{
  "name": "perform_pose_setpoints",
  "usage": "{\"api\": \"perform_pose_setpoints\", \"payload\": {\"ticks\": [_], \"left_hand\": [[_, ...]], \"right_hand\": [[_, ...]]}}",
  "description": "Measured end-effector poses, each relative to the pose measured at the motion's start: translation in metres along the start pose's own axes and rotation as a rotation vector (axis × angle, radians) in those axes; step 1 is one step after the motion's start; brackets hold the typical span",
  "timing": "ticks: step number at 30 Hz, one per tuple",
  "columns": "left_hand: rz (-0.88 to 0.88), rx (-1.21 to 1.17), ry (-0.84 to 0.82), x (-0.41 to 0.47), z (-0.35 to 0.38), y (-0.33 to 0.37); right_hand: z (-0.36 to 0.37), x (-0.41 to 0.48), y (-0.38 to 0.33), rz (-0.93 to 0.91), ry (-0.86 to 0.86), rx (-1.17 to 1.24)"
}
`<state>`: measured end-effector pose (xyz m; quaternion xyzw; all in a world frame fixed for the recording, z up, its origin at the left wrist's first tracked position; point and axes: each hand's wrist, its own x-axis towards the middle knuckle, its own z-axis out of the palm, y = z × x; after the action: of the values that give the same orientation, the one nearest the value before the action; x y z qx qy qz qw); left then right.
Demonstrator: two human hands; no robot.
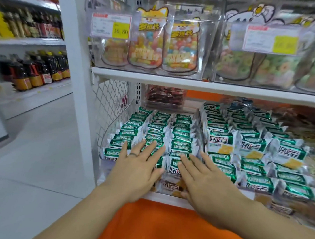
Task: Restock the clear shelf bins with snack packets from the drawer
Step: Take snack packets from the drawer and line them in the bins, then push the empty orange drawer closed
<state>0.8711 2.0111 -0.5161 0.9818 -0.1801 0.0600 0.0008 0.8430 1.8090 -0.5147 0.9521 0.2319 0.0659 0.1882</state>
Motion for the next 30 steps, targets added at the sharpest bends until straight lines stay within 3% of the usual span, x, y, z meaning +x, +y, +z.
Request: {"api": "perform_pose_setpoints", "payload": {"ticks": [5,9,14,16,23,26,30], "left_hand": [[0.021,-0.024,-0.018,0.004,0.002,0.001],[0.027,-0.039,-0.019,-0.002,-0.004,0.000],[0.098,-0.139,0.224,-0.040,-0.003,0.015],[0.185,-0.188,0.253,-0.058,0.003,0.029],[0.285,-0.370,-0.380,-0.099,0.026,0.095],[0.317,-0.417,-0.542,-0.110,0.044,0.122],[0.383,-0.354,-0.637,-0.117,0.061,0.151]], "right_hand": [[-0.014,-0.002,-0.014,0.062,-0.110,0.004],[-0.026,-0.008,-0.019,0.096,-0.025,0.101],[-0.029,-0.053,-0.009,0.082,0.208,0.325],[-0.023,-0.081,-0.007,0.121,0.141,0.488],[0.022,-0.166,0.002,0.036,-0.524,0.661],[0.036,-0.187,0.003,0.082,-0.637,0.678],[0.049,-0.206,0.002,0.096,-0.697,0.550]]}}
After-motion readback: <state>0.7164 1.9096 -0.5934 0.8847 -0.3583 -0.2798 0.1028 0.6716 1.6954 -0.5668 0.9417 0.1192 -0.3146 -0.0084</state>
